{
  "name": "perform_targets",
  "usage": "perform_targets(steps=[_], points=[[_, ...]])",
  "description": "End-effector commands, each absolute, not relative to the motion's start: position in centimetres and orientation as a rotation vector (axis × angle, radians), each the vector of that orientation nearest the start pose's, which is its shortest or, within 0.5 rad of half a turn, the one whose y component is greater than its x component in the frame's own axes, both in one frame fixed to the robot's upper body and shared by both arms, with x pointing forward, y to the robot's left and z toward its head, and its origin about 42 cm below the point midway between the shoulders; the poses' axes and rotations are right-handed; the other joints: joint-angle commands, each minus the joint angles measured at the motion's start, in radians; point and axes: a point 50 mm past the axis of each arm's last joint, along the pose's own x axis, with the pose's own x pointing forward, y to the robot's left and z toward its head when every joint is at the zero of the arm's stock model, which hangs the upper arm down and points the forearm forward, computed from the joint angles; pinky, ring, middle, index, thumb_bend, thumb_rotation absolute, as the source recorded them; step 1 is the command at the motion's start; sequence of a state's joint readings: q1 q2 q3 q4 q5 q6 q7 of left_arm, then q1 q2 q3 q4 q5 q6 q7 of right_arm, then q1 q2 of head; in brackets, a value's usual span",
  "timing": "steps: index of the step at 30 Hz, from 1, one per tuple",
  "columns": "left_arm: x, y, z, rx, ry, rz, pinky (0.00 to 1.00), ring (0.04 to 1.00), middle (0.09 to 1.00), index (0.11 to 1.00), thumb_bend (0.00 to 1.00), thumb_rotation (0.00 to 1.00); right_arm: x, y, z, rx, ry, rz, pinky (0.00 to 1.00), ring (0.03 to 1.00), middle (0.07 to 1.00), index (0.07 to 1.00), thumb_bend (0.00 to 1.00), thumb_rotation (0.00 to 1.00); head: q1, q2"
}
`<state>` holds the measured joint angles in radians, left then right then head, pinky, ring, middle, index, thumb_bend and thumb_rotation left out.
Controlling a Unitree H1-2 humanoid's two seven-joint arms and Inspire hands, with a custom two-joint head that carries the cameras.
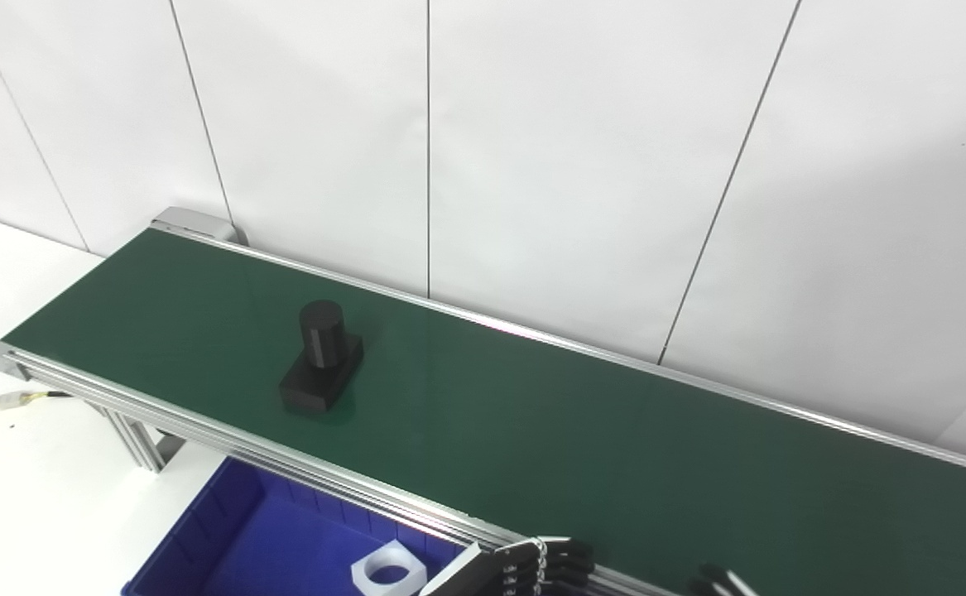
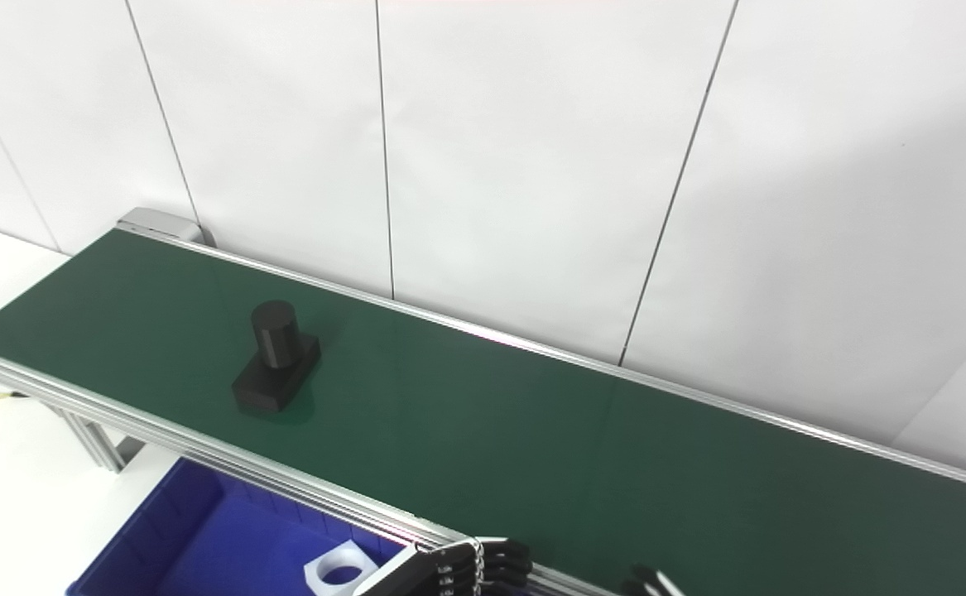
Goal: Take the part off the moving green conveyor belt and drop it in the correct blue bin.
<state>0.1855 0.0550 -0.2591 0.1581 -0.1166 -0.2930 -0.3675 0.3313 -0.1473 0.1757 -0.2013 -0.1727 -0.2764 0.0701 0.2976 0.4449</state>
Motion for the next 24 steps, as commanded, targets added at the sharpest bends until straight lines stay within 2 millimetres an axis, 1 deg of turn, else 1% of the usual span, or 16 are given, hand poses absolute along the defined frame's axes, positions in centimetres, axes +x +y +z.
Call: perform_targets(steps=[1, 7, 13, 16, 20, 22, 23, 24], points=[[20.3, 14.8, 4.0, -0.104, -0.016, -0.555, 0.8, 0.814, 0.825, 0.814, 1.0, 0.15, 17.5, -21.5, 11.4, -0.272, -0.224, 0.232, 0.63, 0.738, 0.782, 0.837, 0.44, 0.64, 0.0, 0.002], [20.4, 14.7, 4.1, -0.104, -0.019, -0.555, 0.8, 0.814, 0.825, 0.813, 1.0, 0.14, 19.7, -22.1, 14.5, -0.297, -0.317, 0.233, 0.63, 0.743, 0.778, 0.834, 0.46, 0.64, -0.003, 0.005], [20.6, 14.6, 4.0, -0.107, -0.018, -0.558, 0.79, 0.819, 0.828, 0.815, 1.0, 0.14, 21.7, -22.3, 16.8, -0.325, -0.376, 0.25, 0.61, 0.737, 0.777, 0.826, 0.54, 0.67, -0.007, 0.006], [20.7, 14.6, 3.9, -0.107, -0.018, -0.556, 0.79, 0.818, 0.826, 0.814, 1.0, 0.14, 22.7, -22.2, 18.0, -0.358, -0.369, 0.26, 0.59, 0.735, 0.784, 0.83, 0.57, 0.69, -0.009, 0.007], [20.8, 14.6, 3.8, -0.108, -0.015, -0.556, 0.79, 0.818, 0.826, 0.815, 1.0, 0.15, 24.4, -21.9, 19.4, -0.404, -0.342, 0.276, 0.59, 0.746, 0.805, 0.831, 0.54, 0.69, -0.012, 0.007], [20.9, 14.6, 3.9, -0.106, -0.017, -0.557, 0.79, 0.819, 0.827, 0.816, 1.0, 0.14, 25.1, -21.7, 20.0, -0.43, -0.336, 0.284, 0.59, 0.75, 0.81, 0.831, 0.51, 0.68, -0.014, 0.007], [20.9, 14.6, 3.8, -0.105, -0.018, -0.557, 0.79, 0.818, 0.827, 0.816, 1.0, 0.14, 25.6, -21.5, 20.3, -0.445, -0.335, 0.288, 0.59, 0.75, 0.806, 0.831, 0.5, 0.67, -0.015, 0.008], [21.0, 14.6, 3.8, -0.105, -0.017, -0.557, 0.79, 0.817, 0.825, 0.816, 1.0, 0.14, 26.0, -21.4, 20.6, -0.456, -0.336, 0.292, 0.58, 0.743, 0.797, 0.829, 0.5, 0.64, -0.015, 0.008]])
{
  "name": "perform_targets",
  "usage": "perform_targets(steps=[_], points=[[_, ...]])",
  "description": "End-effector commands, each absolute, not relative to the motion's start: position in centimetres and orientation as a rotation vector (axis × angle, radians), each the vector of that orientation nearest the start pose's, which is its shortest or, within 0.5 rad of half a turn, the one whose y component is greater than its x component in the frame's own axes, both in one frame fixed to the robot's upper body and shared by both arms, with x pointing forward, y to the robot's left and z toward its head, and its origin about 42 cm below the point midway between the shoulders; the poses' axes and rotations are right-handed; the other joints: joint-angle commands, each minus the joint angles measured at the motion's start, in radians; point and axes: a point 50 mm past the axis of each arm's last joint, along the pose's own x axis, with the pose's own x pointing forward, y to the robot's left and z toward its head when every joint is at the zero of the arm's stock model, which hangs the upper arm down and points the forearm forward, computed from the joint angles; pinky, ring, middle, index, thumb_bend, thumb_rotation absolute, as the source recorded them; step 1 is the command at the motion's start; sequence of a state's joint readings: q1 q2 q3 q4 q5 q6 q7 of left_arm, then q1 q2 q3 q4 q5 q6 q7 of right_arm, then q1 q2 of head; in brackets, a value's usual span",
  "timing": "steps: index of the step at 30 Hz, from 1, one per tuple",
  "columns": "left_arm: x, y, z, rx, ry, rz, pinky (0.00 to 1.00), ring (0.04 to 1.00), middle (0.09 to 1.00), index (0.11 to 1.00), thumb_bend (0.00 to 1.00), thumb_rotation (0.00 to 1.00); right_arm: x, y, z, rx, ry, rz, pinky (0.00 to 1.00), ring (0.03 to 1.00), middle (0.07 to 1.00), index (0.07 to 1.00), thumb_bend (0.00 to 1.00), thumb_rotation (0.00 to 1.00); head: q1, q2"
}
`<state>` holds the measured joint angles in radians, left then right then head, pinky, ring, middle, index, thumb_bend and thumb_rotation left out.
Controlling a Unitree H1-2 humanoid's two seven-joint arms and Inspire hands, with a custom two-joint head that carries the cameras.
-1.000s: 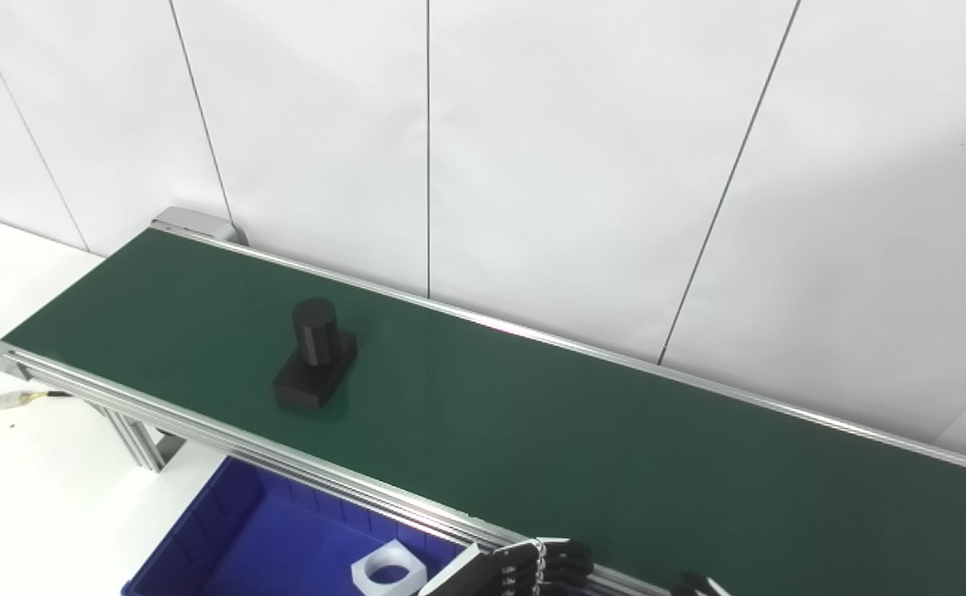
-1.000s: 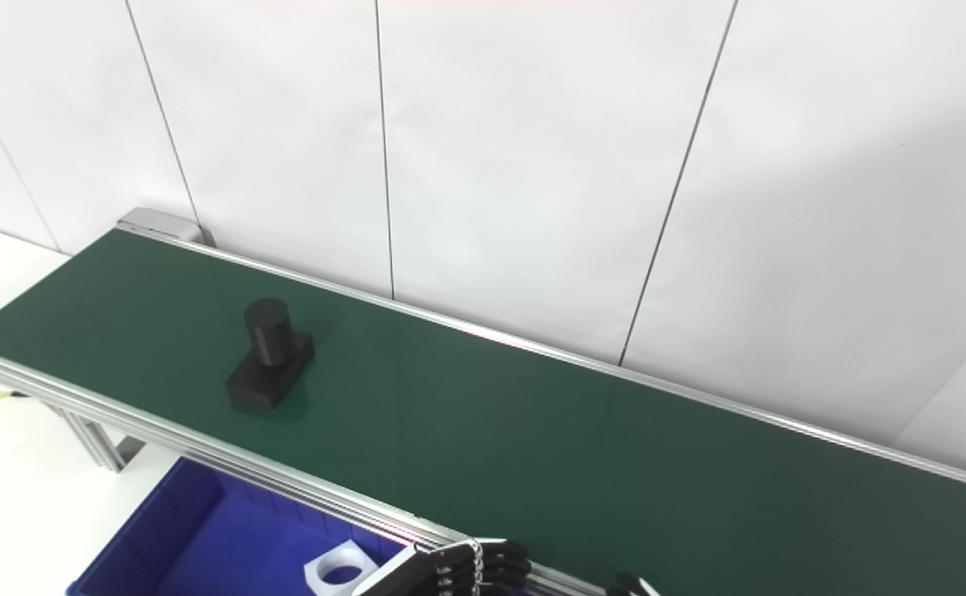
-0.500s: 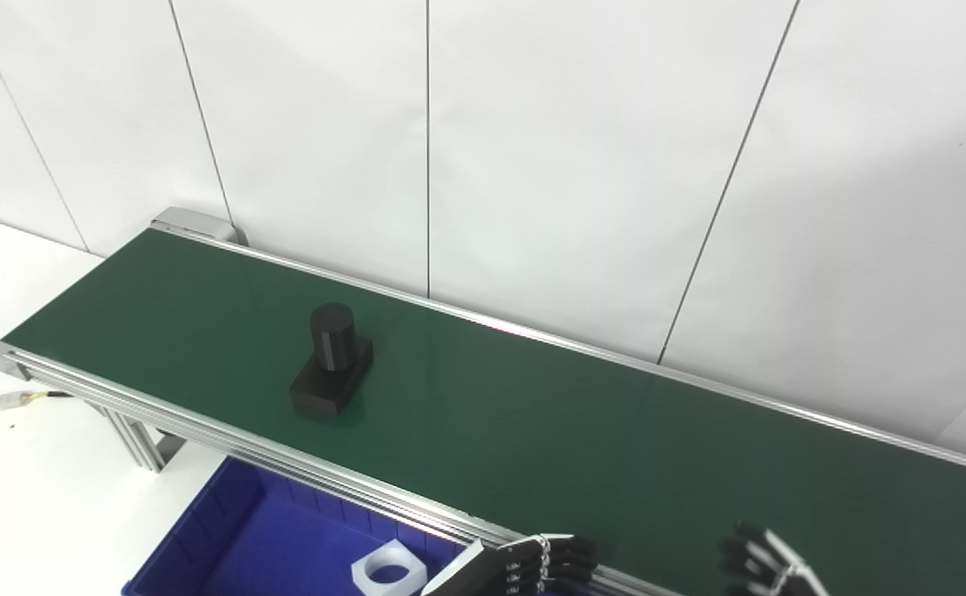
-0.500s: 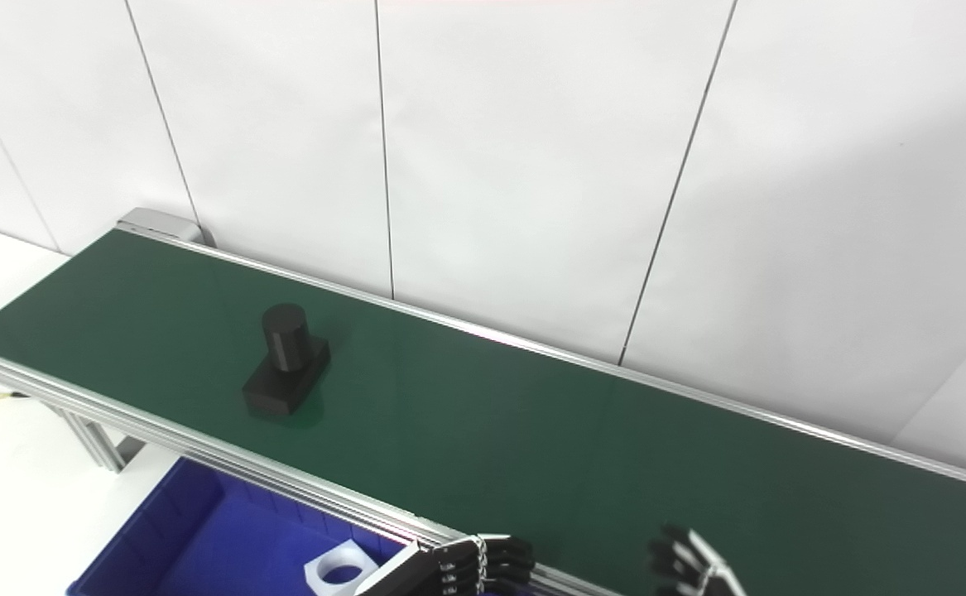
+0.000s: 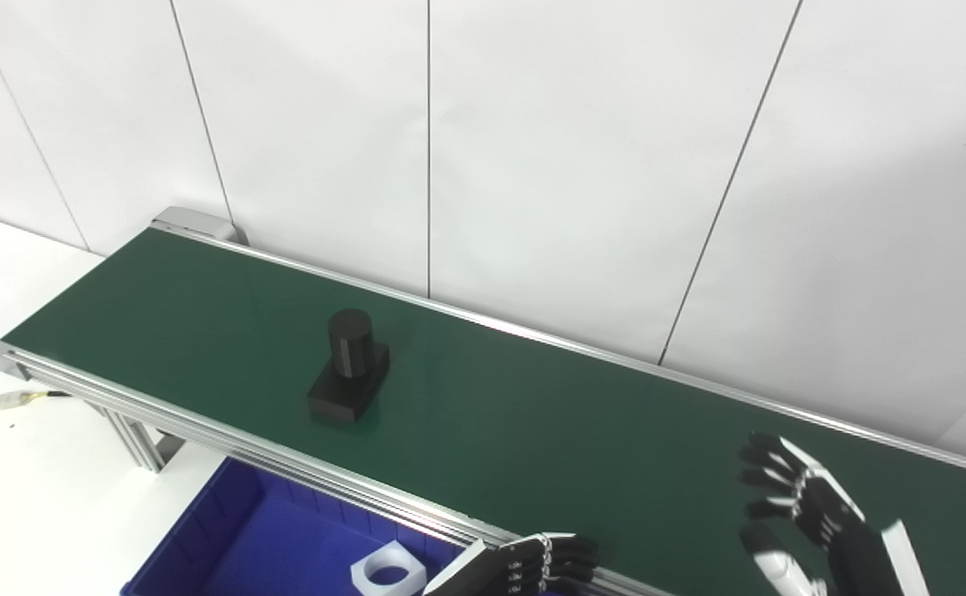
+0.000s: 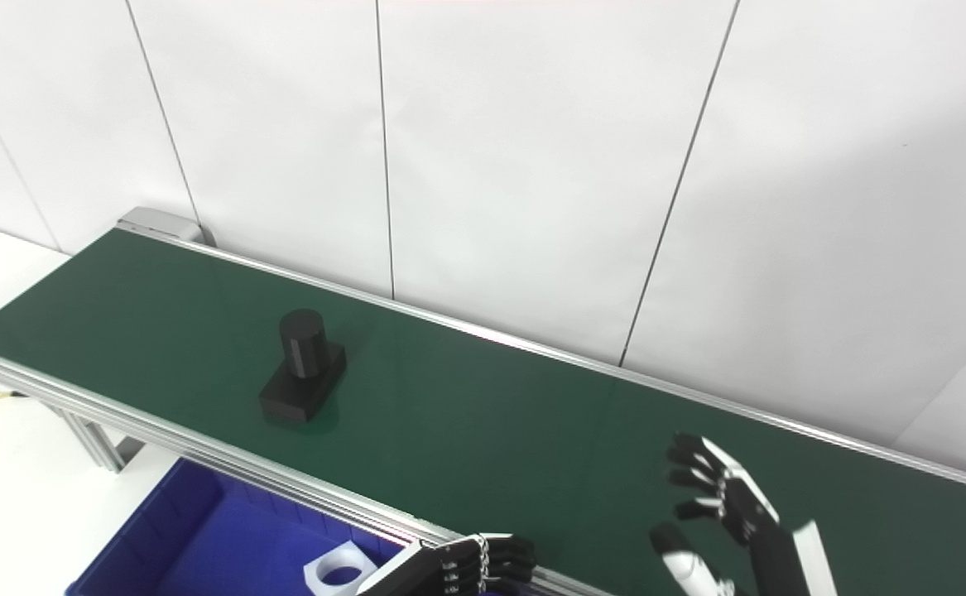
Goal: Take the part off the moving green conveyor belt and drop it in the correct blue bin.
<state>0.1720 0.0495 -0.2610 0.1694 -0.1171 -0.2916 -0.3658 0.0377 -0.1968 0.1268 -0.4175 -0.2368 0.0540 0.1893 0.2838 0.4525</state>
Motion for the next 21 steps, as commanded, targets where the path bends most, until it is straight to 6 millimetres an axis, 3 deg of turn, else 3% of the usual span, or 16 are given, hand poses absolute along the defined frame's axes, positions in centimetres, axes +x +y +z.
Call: perform_targets(steps=[1, 5, 15, 21], points=[[21.0, 14.5, 3.8, -0.105, -0.017, -0.556, 0.79, 0.817, 0.825, 0.816, 1.0, 0.14, 26.4, -21.2, 20.8, -0.465, -0.339, 0.294, 0.58, 0.742, 0.796, 0.828, 0.5, 0.63, -0.002, 0.0], [21.2, 14.5, 3.8, -0.108, -0.011, -0.555, 0.78, 0.816, 0.827, 0.816, 1.0, 0.14, 28.2, -20.4, 21.9, -0.519, -0.363, 0.301, 0.57, 0.726, 0.785, 0.816, 0.52, 0.52, -0.002, -0.002], [21.3, 14.8, 3.6, -0.107, -0.013, -0.549, 0.78, 0.813, 0.826, 0.815, 1.0, 0.13, 31.8, -18.1, 22.8, -0.556, -0.371, 0.349, 0.67, 0.783, 0.801, 0.825, 0.52, 0.22, -0.03, 0.001], [21.2, 15.0, 3.6, -0.11, -0.014, -0.55, 0.79, 0.815, 0.823, 0.813, 1.0, 0.13, 32.8, -16.7, 21.9, -0.662, -0.372, 0.375, 0.68, 0.801, 0.826, 0.842, 0.55, 0.25, -0.05, 0.006]])
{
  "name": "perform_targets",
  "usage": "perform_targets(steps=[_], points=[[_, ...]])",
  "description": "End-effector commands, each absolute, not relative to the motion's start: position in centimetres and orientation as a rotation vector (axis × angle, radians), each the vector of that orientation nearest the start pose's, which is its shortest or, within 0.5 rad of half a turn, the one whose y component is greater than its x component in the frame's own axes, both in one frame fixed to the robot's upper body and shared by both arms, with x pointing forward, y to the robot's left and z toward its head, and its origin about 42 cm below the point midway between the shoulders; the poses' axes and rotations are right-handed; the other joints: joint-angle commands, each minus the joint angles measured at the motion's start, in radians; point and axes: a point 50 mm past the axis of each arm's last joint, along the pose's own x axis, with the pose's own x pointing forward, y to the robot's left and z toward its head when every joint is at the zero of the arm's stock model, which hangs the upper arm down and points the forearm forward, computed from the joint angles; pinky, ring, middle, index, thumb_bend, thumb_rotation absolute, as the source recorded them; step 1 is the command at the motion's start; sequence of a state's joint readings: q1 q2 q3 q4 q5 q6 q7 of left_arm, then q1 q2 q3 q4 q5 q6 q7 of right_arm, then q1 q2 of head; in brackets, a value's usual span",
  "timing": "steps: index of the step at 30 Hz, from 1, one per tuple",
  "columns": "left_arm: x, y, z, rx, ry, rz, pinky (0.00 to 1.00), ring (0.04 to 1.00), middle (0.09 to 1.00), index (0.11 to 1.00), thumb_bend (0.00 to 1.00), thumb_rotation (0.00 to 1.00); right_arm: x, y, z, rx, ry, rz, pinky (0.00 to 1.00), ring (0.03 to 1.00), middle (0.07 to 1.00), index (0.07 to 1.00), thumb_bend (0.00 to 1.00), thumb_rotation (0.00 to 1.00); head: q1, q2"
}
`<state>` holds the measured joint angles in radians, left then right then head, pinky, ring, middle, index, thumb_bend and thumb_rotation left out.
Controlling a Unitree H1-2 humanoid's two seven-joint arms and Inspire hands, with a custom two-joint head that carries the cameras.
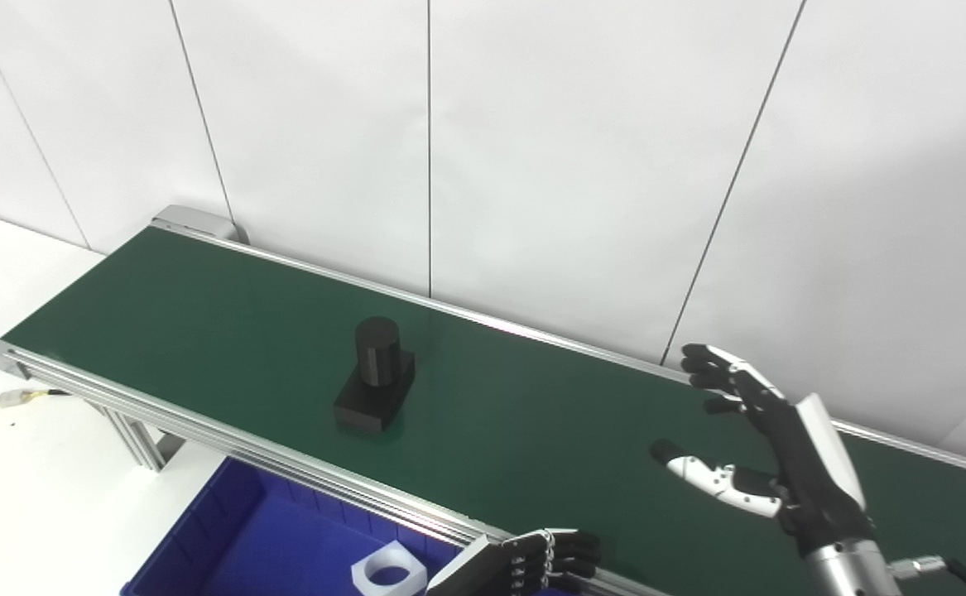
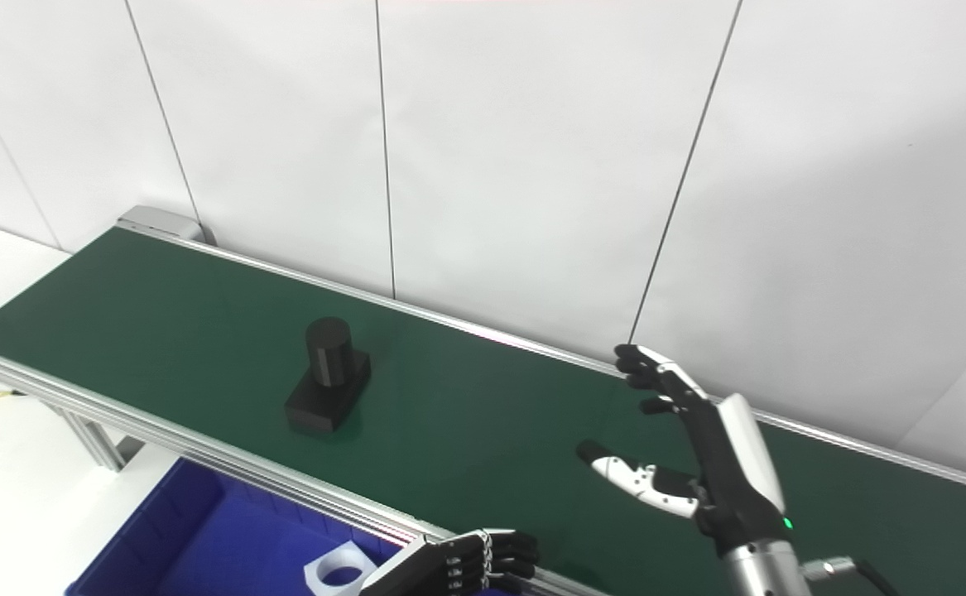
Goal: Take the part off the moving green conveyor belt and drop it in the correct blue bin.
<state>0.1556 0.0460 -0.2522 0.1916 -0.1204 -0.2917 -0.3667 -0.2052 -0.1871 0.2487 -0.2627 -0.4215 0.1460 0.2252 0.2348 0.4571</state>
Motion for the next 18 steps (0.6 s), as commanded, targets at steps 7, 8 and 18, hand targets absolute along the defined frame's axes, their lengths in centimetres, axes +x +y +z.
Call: perform_targets(steps=[7, 8, 18], points=[[21.0, 15.4, 3.7, -0.106, -0.016, -0.553, 0.79, 0.814, 0.819, 0.808, 1.0, 0.14, 33.8, -15.2, 20.8, -0.696, -0.375, 0.394, 0.71, 0.81, 0.835, 0.85, 0.57, 0.33, -0.021, 0.007], [21.0, 15.5, 3.7, -0.106, -0.016, -0.553, 0.79, 0.814, 0.819, 0.808, 1.0, 0.14, 33.9, -15.1, 20.8, -0.698, -0.374, 0.394, 0.71, 0.812, 0.836, 0.851, 0.57, 0.34, -0.024, 0.008], [20.8, 16.1, 4.0, -0.109, -0.011, -0.56, 0.8, 0.82, 0.821, 0.806, 1.0, 0.12, 35.9, -13.1, 19.9, -0.712, -0.367, 0.424, 0.74, 0.824, 0.84, 0.865, 0.6, 0.39, -0.061, 0.02]])
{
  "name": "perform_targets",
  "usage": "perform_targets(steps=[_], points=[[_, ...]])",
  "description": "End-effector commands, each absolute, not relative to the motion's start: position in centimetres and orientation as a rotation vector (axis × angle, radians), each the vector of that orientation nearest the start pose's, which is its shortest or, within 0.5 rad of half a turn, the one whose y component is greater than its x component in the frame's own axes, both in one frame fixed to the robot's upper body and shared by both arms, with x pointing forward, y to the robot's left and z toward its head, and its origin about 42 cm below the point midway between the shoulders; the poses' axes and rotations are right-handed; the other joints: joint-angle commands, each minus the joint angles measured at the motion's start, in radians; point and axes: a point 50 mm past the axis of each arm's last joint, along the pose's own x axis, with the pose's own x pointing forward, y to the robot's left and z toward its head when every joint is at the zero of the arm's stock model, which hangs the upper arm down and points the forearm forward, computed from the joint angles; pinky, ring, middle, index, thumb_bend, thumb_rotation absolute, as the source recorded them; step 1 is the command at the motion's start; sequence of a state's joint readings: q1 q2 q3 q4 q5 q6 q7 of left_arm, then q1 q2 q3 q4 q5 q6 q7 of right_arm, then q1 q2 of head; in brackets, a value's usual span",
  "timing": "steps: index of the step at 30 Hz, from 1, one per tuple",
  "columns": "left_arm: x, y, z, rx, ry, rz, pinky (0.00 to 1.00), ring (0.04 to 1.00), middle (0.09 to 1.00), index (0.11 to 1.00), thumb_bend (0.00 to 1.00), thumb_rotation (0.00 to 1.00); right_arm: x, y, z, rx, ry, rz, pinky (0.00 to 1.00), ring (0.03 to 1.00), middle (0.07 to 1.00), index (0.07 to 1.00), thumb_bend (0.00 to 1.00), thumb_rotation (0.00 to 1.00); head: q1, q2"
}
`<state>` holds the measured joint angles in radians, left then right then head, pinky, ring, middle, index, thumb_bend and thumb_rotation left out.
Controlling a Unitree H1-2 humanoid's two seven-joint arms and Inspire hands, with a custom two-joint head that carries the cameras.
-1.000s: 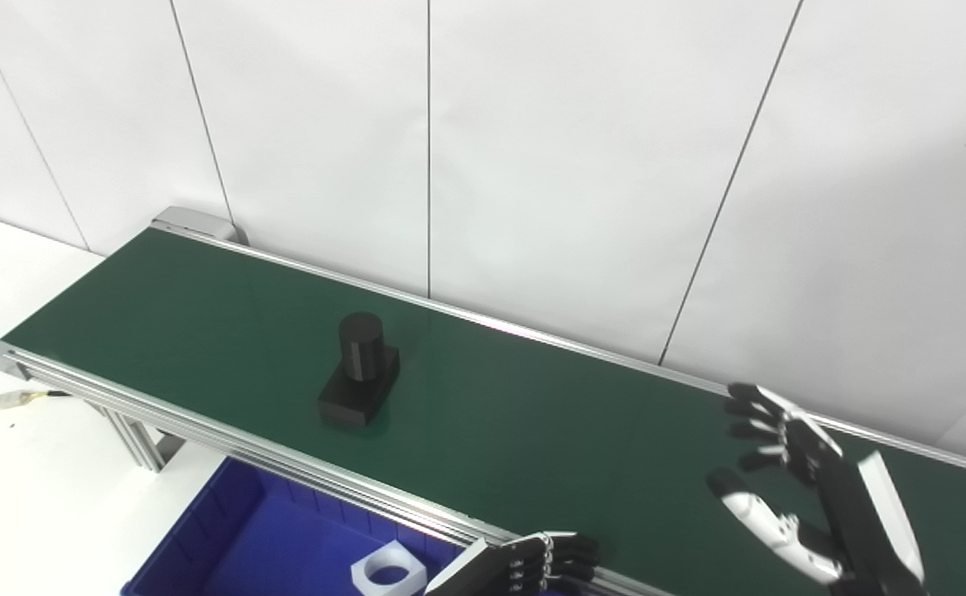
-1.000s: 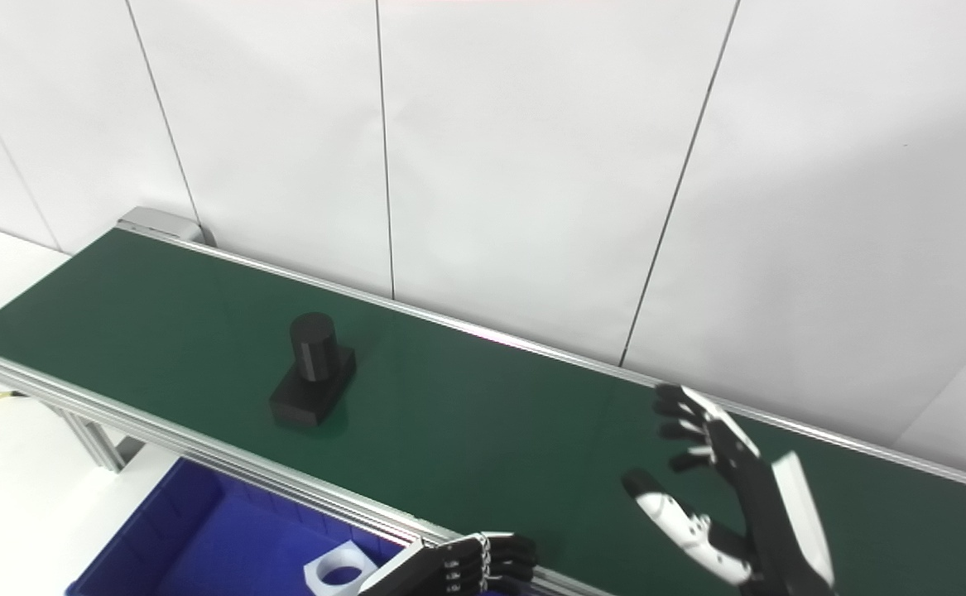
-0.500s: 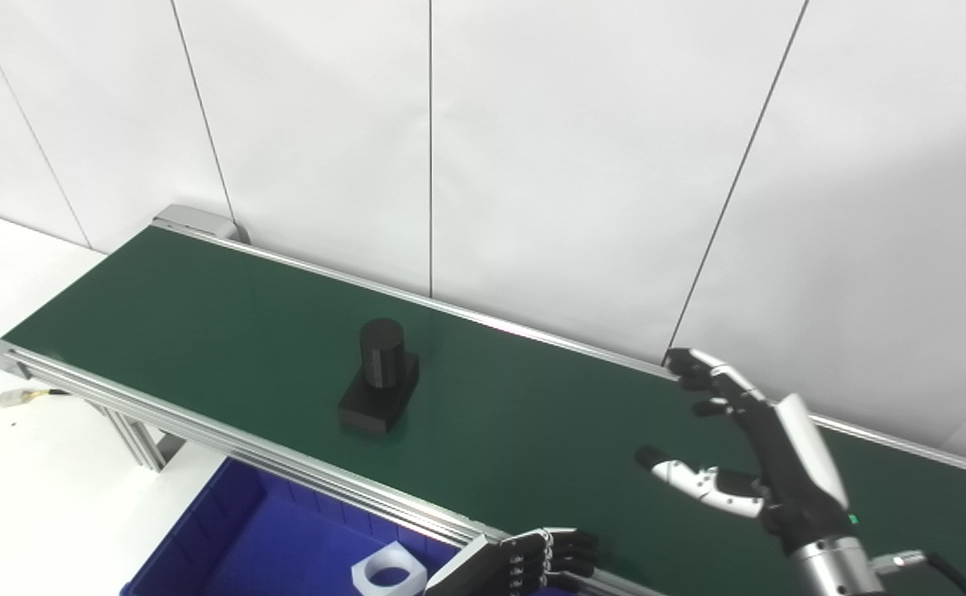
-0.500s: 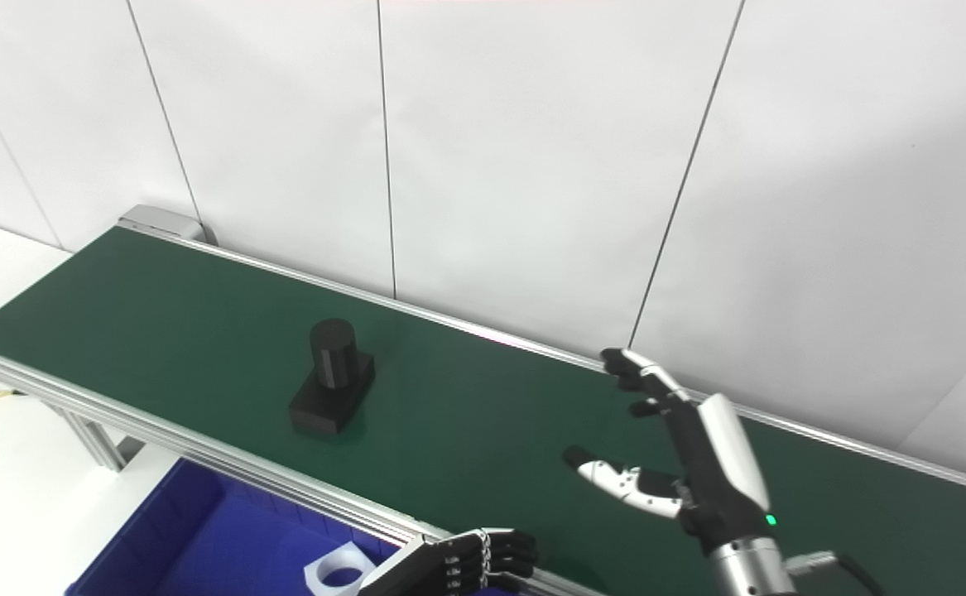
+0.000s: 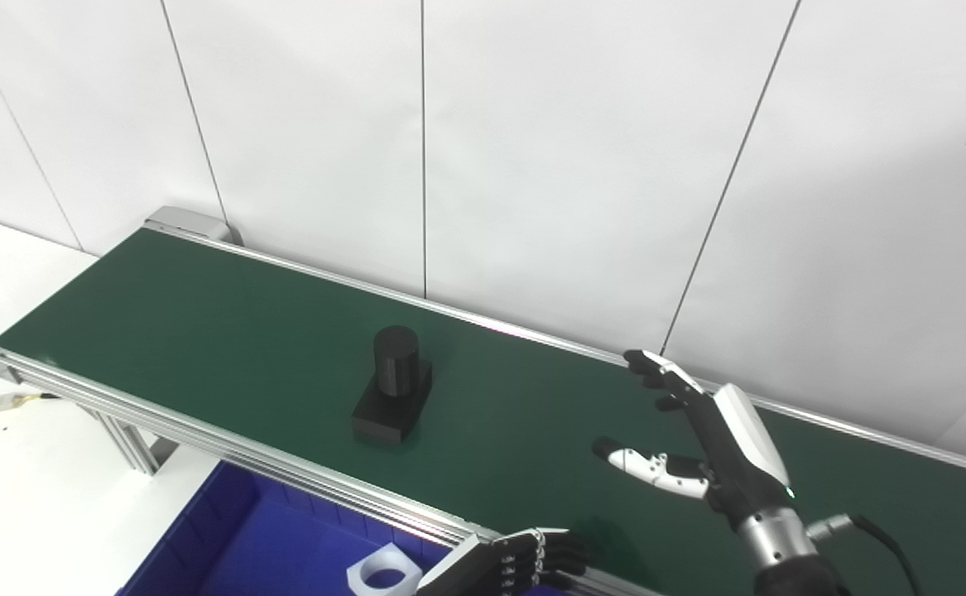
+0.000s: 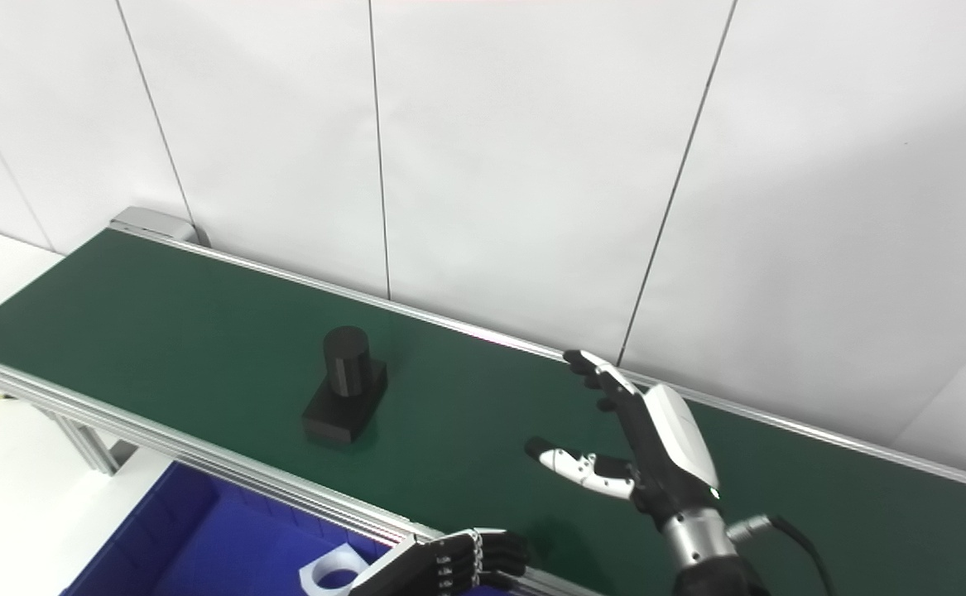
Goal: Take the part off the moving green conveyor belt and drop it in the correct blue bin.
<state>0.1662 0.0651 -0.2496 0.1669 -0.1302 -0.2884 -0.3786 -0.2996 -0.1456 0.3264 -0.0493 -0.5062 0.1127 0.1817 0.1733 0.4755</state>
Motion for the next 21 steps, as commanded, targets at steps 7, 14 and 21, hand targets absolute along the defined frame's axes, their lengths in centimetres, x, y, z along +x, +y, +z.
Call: perform_targets(steps=[7, 14, 21], points=[[20.8, 16.4, 4.0, -0.113, -0.016, -0.57, 0.79, 0.813, 0.815, 0.803, 1.0, 0.1, 37.6, -11.0, 19.3, -0.709, -0.357, 0.443, 0.74, 0.841, 0.855, 0.875, 0.61, 0.43, -0.024, 0.008], [20.8, 16.6, 4.1, -0.114, -0.008, -0.57, 0.79, 0.817, 0.807, 0.786, 1.0, 0.12, 38.8, -8.7, 18.9, -0.701, -0.365, 0.472, 0.72, 0.824, 0.853, 0.871, 0.62, 0.47, -0.034, 0.012], [20.8, 16.5, 4.1, -0.121, -0.007, -0.583, 0.79, 0.818, 0.797, 0.769, 1.0, 0.12, 39.2, -6.5, 18.5, -0.713, -0.379, 0.494, 0.72, 0.801, 0.826, 0.852, 0.63, 0.48, -0.037, 0.012]])
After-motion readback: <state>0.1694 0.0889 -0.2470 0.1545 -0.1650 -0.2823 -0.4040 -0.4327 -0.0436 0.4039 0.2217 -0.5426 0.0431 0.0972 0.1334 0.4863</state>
